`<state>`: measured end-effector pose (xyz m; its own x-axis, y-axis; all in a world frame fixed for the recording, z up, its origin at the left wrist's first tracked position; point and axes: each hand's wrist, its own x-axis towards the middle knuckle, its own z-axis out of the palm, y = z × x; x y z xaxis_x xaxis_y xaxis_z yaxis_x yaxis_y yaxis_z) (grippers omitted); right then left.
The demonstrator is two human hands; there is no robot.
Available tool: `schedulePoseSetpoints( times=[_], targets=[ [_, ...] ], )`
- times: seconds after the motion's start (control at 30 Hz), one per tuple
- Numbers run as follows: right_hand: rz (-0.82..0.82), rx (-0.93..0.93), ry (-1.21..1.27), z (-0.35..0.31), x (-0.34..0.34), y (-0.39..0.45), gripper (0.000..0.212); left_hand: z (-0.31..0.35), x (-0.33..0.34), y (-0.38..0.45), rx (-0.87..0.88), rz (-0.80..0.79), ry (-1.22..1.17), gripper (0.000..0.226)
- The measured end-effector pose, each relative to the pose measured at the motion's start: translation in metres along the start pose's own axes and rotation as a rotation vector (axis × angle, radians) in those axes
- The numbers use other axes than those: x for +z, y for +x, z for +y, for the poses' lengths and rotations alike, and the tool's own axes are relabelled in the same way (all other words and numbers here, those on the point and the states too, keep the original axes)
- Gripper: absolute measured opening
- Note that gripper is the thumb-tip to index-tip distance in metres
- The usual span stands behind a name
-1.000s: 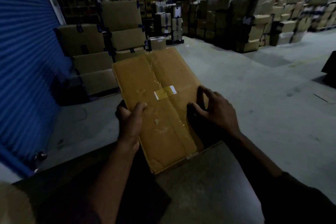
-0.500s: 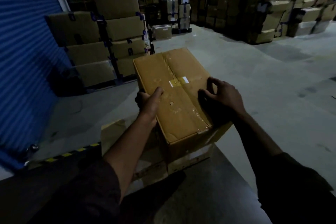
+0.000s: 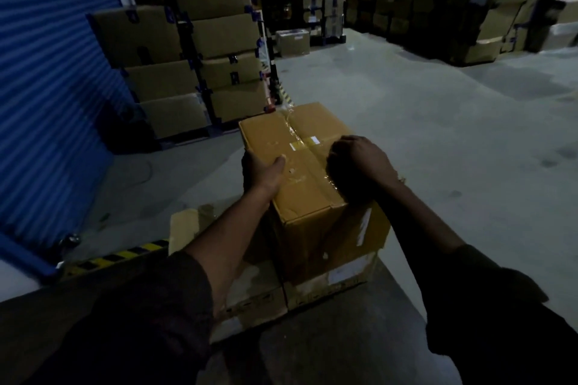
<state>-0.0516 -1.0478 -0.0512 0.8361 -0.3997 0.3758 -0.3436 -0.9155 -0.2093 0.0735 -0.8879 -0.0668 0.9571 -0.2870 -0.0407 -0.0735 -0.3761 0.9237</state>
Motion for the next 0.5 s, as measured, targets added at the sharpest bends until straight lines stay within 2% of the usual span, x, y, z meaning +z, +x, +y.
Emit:
schedulePoseSetpoints(
  times=[0.1,0.2,0.3,0.5],
  targets=[
    [-0.057,-0.03,0.048,-0.018,-0.001,-0.007,0.027,0.004,0.002,-0.01,0.104,0.01,0.225,0.081],
    [-0.077,-0.048,0.113,-0.053,-0.001,-0.023,0.037,0.002,-0.009,-0.03,0.196,-0.033,0.318,0.08],
    [-0.021,-0.057,0.293,-0.091,0.0,-0.042,0.044,-0.008,-0.03,-0.054,0.298,-0.024,0.286,0.068],
    [0.051,-0.151,0.582,-0.181,0.012,-0.085,0.043,-0.054,-0.112,-0.098,0.384,0.136,0.141,0.05]
  ],
)
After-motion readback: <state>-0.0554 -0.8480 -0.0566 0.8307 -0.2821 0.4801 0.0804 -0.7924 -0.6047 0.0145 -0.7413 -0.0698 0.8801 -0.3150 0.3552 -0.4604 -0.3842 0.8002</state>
